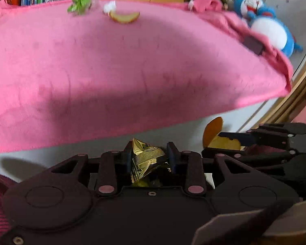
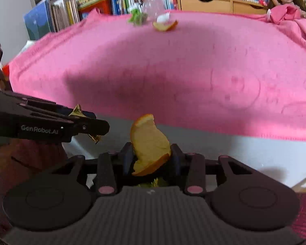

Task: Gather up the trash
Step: 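Carry the gold wrapper and orange peel down past the table edge to the bin, then open both grippers to drop the gold wrapper and peel into the bin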

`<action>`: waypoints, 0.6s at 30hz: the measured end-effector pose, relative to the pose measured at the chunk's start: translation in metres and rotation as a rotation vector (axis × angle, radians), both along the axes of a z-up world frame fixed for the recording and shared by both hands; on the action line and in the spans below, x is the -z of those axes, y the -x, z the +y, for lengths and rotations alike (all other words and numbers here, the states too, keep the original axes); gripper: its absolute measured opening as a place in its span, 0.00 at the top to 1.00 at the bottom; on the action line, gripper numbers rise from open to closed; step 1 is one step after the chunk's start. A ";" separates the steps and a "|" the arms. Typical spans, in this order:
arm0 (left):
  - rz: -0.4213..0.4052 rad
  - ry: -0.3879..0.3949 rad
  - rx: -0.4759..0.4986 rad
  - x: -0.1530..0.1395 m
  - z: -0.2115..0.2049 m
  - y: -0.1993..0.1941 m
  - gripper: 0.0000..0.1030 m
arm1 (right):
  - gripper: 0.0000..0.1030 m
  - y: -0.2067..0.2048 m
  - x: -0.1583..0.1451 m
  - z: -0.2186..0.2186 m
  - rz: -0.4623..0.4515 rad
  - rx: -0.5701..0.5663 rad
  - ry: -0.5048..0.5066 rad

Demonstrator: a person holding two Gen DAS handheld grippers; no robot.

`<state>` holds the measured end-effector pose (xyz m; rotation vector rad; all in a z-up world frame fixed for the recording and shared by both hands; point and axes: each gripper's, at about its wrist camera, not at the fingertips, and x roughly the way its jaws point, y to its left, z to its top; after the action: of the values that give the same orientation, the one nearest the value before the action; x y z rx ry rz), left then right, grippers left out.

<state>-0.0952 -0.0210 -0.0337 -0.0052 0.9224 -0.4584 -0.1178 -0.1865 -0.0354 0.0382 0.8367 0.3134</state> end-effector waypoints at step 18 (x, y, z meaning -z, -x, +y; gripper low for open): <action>0.102 -0.085 0.083 0.023 -0.014 -0.001 0.63 | 0.50 0.005 0.024 -0.001 0.084 -0.028 0.016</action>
<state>-0.0944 -0.0348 -0.0571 0.0885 1.0449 -0.4991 -0.1227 -0.1870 -0.0590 0.0252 0.9240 0.3333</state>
